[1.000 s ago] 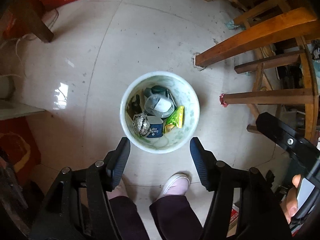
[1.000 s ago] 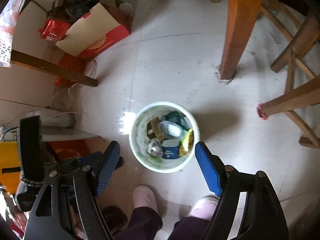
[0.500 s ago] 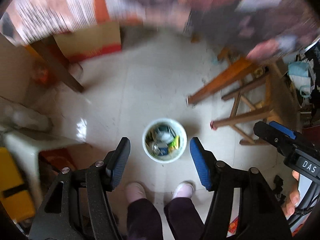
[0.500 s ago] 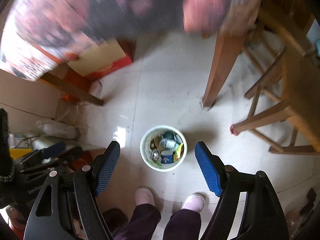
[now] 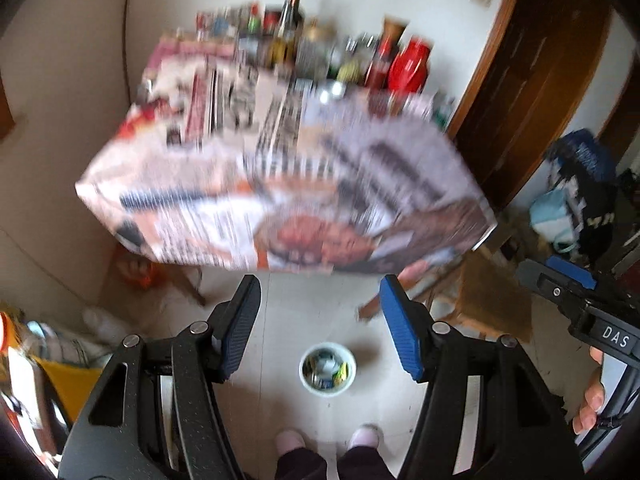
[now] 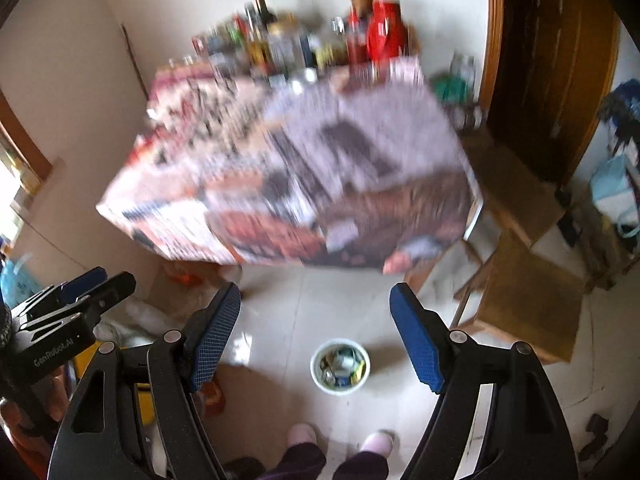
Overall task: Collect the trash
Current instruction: 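Raise both open grippers from the bin back toward the table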
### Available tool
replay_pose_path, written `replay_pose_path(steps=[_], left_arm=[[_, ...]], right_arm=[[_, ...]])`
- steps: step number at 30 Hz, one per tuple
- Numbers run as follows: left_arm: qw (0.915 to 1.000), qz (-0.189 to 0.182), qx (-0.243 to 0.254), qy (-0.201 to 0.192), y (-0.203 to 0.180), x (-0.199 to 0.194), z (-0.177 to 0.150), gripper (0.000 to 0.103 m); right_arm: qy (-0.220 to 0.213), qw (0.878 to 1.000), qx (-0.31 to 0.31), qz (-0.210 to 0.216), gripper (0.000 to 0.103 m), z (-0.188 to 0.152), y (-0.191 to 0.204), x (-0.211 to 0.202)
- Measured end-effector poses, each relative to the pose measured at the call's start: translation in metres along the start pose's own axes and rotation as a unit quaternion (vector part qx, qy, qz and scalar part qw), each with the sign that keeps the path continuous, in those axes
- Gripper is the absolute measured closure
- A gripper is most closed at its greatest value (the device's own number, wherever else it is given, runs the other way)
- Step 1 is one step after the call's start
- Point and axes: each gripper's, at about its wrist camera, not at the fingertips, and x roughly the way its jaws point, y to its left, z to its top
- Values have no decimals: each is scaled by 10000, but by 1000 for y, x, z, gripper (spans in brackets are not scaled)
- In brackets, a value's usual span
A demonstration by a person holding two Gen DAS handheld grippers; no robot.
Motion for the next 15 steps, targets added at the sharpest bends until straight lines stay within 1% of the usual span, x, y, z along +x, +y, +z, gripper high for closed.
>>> replay_pose_path(steps=[4, 8, 9, 10, 12, 14, 15], left_arm=[[9975, -139, 269, -638, 0, -60, 26, 42], [9912, -301, 431, -1212, -2, -108, 45, 42], [9884, -350, 461, -1403, -1, -121, 50, 42], [9863, -387, 470, -1531, 0, -129, 54, 42], [9820, -424, 480, -1774, 1, -144, 60, 42], [9790, -431, 500, -1928, 1, -154, 66, 34], [9777, -411, 517, -1993, 1, -157, 70, 33]], right_arm=[[-621, 9978, -95, -215, 29, 17, 30, -58], [-1248, 9914, -156, -368, 29, 27, 55, -104], [-1380, 9894, -182, -403, 29, 30, 60, -112], [-1591, 9859, -234, -466, 29, 32, 67, -123], [-1853, 9807, -297, -551, 29, 37, 72, -137], [-2083, 9756, -358, -598, 29, 42, 79, -148], [-2173, 9734, -394, -609, 29, 45, 80, -151]])
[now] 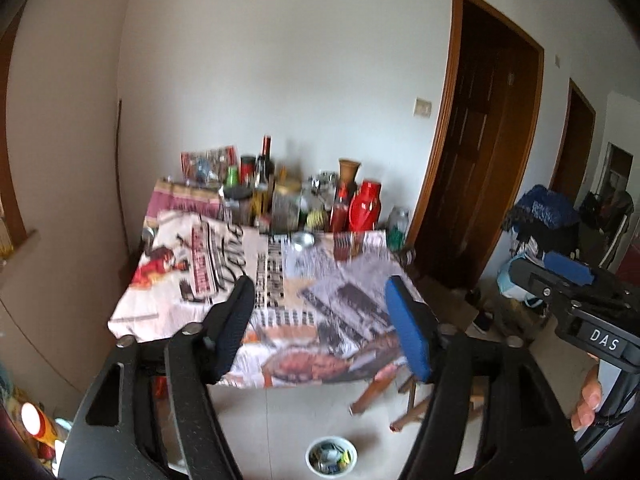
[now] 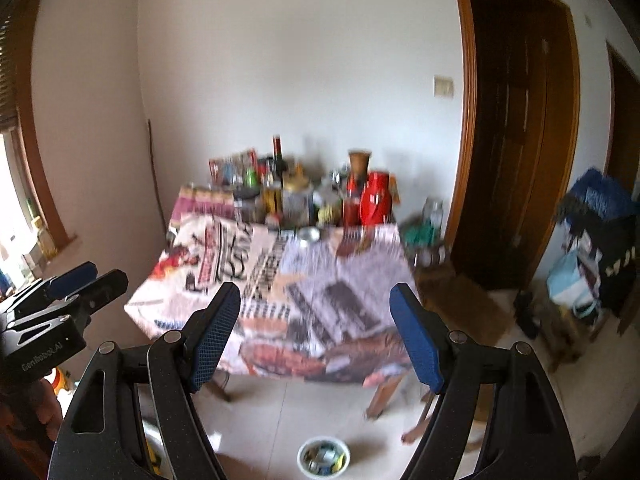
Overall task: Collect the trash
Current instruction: 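Raise both open grippers from the bin back toward the table, then grasp the green glass jar with the left gripper while the right gripper grasps the metal tin lid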
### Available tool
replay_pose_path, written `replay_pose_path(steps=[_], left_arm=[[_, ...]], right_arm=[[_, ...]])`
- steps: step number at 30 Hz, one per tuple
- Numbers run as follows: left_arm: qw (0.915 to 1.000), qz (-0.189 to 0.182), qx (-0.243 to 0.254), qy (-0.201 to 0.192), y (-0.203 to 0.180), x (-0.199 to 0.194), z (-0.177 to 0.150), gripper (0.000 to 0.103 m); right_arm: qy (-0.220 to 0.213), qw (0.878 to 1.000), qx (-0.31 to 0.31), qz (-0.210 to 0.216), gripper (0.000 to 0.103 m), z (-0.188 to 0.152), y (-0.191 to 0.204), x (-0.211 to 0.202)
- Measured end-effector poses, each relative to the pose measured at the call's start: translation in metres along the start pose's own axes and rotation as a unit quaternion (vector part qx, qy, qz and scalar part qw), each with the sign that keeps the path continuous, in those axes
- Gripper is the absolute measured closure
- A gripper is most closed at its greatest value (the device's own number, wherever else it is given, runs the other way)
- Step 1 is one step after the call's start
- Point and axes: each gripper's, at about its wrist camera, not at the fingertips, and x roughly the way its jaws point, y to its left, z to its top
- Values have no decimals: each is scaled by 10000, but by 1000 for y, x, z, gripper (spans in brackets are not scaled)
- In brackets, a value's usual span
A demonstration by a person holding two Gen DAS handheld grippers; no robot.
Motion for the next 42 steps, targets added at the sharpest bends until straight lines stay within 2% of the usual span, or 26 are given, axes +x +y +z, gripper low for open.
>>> replay_pose_path(steps=[4, 7, 11, 15, 21, 23, 27, 30, 35, 42], left_arm=[[9997, 53, 75, -210, 2, 4, 15, 33], [9996, -90, 17, -275, 5, 14, 22, 32], [9994, 24, 112, -329, -1, 32, 33, 32], [9988, 197, 198, -395, -16, 60, 46, 32], [9984, 338, 190, -416, -42, 117, 77, 31], [9981, 424, 132, -427, -47, 135, 89, 21], [9971, 533, -150, -531, -51, 170, 107, 12], [9963, 646, -318, -470, -50, 194, 113, 10], [9936, 973, -506, -272, -39, 228, 120, 7], [9920, 1174, -464, -14, 4, 274, 126, 5]], right_arm=[[-299, 9992, -70, -250, 27, 16, -3, 2], [-354, 9985, -72, -413, 27, 28, -8, 12], [-512, 9975, -67, -475, 26, 46, -20, 25], [-599, 9975, -126, -348, 26, 57, -33, 34], [-447, 9988, -205, -24, 26, 85, -57, 76], [-414, 9987, -277, 63, 26, 97, -64, 90], [-404, 9977, -445, 305, 25, 121, -78, 116], [-357, 9965, -526, 547, 14, 132, -88, 137], [-235, 9945, -486, 893, 14, 145, -95, 170], [115, 9942, -397, 991, 14, 159, -79, 226]])
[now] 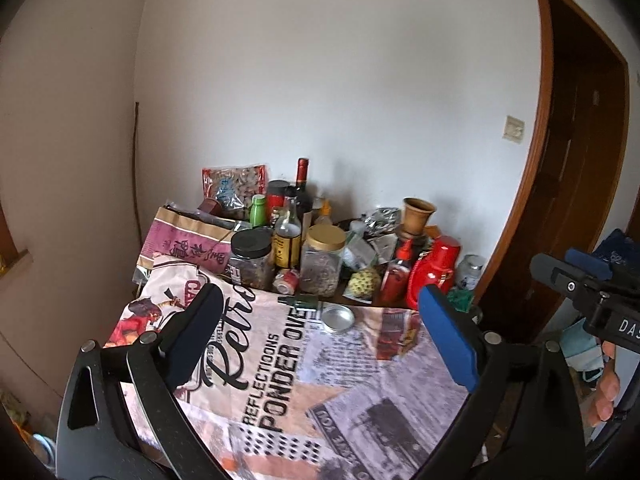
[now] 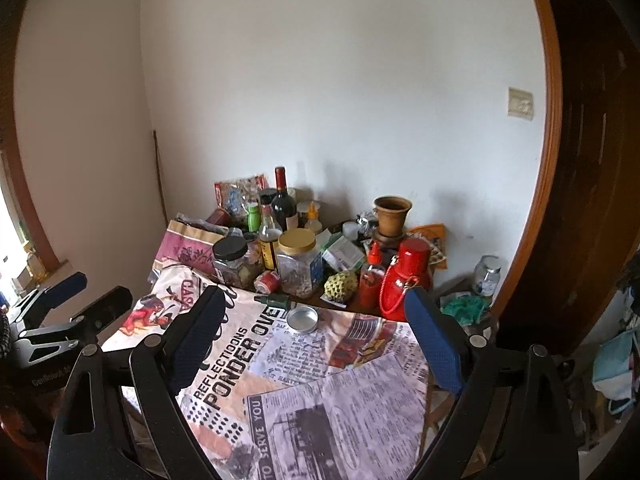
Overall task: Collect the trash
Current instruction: 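Grasp the green glass jar with the left gripper while the right gripper grasps the metal tin lid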
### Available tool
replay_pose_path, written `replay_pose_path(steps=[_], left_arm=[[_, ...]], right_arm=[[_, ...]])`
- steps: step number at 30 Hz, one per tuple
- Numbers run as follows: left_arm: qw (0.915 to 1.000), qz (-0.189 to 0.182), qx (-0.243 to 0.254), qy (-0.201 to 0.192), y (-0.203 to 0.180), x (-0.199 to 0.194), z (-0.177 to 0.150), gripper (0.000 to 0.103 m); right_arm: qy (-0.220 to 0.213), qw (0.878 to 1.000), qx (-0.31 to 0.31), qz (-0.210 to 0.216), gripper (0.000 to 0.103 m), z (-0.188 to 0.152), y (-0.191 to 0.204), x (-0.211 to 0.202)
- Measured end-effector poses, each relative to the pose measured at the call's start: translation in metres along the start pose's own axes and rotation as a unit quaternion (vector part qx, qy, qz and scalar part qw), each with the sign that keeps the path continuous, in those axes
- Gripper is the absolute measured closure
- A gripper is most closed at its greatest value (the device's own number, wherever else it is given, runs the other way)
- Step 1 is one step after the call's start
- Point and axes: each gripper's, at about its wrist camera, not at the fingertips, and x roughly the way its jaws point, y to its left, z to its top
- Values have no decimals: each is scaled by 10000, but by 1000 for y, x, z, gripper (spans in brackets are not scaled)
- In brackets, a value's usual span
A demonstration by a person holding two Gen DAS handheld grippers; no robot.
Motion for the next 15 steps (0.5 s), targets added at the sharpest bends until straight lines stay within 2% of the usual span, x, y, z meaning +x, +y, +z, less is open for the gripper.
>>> replay_pose_path(steps=[6, 11, 15], left_arm=[[9972, -441, 312, 514, 38, 75, 16, 5], [9898, -821, 391, 1100, 68, 152, 12, 5], [9818, -815, 353, 1679, 83, 219, -10, 5]], right_arm=[[300, 9982, 370, -360, 14, 3, 11, 64], [1002, 9900, 839, -524, 14, -7, 16, 141], [1650, 9797, 984, -579, 14, -28, 12, 206]])
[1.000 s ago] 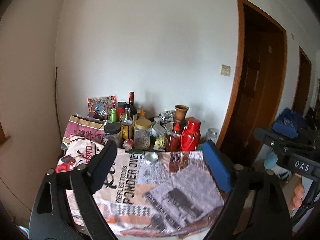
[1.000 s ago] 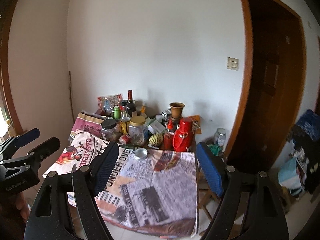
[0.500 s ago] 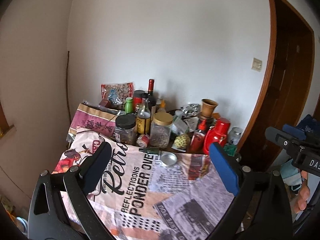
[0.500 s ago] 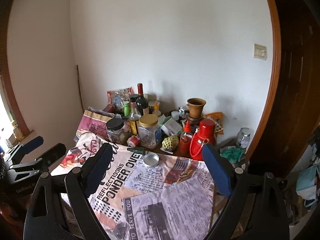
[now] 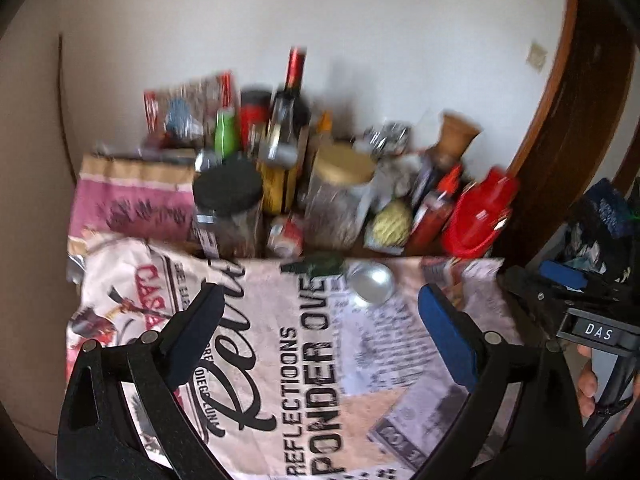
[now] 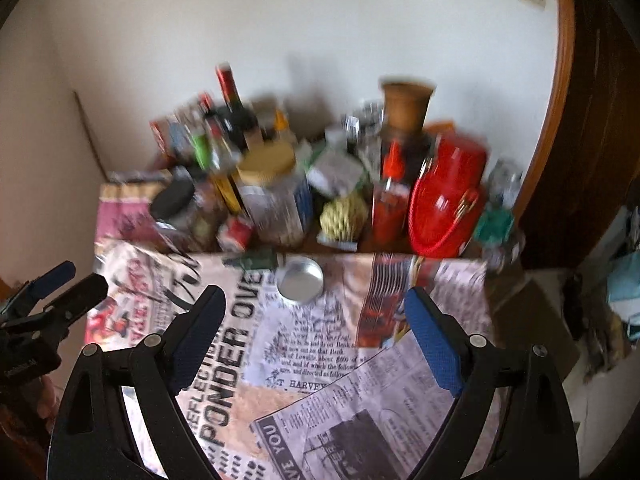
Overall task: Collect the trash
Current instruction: 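Grasp the green glass jar with the left gripper while the right gripper grasps the metal tin lid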
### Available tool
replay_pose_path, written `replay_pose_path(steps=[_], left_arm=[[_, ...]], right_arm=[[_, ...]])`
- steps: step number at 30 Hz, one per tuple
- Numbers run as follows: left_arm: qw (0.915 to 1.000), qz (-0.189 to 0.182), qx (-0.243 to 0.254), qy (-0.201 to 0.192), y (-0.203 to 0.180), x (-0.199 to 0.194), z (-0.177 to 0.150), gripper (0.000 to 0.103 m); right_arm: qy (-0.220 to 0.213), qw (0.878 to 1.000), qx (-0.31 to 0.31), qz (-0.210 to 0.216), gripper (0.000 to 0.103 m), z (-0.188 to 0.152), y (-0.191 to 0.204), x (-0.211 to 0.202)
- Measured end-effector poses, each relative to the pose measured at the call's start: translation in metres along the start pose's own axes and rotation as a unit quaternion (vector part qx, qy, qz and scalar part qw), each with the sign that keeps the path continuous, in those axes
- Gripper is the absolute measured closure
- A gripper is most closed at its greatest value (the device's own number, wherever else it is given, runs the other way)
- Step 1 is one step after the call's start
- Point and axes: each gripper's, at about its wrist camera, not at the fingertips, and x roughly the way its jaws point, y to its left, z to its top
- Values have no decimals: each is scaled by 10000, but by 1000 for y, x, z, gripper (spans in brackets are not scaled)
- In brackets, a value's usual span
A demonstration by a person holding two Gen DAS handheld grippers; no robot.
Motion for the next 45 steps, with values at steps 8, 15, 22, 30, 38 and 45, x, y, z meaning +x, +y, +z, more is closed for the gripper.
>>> replay_pose_path(steps=[8, 15, 22, 30, 38, 45], left_arm=[[9986, 44, -86, 519, 22, 84, -6, 9], [9967, 92, -50, 804, 27, 122, -10, 12], [9947, 64, 16, 1022, 26, 155, -8, 12], [9946, -75, 23, 1038, 5, 193, 5, 11], [9930, 528, 40, 1059, -18, 241, 10, 16], [9898, 1007, 102, 1005, -27, 251, 7, 31]], right_arm=[[871, 9954, 370, -121, 32, -3, -16, 128], [1448, 9876, 599, 94, 72, -7, -24, 201], [1392, 9898, 291, 89, 91, -11, -17, 213], [1129, 9930, 352, -12, 100, -12, -29, 201], [916, 9933, 675, -197, 100, -23, -72, 148], [830, 9933, 727, -333, 100, -35, -99, 108]])
